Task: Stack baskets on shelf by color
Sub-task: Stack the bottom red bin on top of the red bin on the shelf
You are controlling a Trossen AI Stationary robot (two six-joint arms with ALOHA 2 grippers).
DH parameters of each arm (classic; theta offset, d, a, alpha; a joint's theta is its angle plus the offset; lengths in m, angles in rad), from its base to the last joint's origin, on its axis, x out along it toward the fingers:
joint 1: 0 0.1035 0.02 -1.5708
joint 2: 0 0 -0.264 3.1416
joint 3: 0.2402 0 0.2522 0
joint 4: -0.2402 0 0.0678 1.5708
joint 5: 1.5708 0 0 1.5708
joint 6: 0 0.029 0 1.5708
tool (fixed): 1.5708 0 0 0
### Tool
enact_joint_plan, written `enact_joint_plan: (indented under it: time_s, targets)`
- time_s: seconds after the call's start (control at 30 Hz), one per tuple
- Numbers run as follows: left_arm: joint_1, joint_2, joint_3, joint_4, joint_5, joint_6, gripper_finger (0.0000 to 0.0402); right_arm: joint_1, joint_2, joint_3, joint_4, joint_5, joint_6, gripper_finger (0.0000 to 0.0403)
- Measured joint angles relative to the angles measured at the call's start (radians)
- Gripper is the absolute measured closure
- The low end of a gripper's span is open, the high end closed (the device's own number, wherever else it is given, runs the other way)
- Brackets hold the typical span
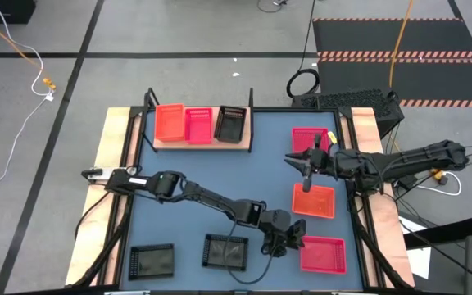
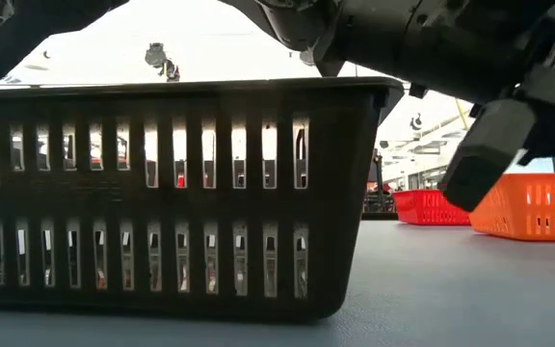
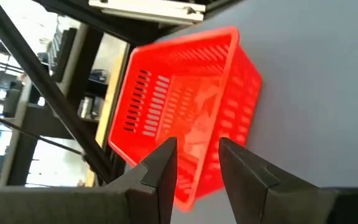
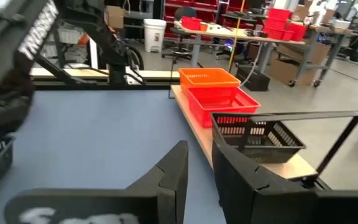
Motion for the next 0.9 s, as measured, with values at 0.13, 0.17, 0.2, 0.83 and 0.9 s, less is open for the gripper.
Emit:
enact_joint_plan:
  time_s: [0.13,0.17,0.2,0.83,0.9]
  targets:
    - [0.011,0.000,0.000,-0.007,0.014,0.000,0.0279,0.019,0.000,0.000,0.015,0.002,0.000,0.0337]
    - [0.013,0.000,0.000,-0.007,0.022,0.000,0.0279,0.024,0.000,0.000,0.015,0.002,0.000,0.0337]
    - [0.015,0.000,0.000,-0.007,0.038,-0.001,0.0279,0.027,0.000,0.000,0.015,0.002,0.000,0.0337]
    - [0.021,0.063,-0.001,0.100,0.086,-0.087,0.0280,0.060,-0.008,0.000,0.018,0.082,-0.028,0.0337]
    - [0.020,0.063,-0.001,0.073,0.085,-0.087,0.0280,0.060,-0.013,0.000,0.018,0.082,-0.031,0.0337]
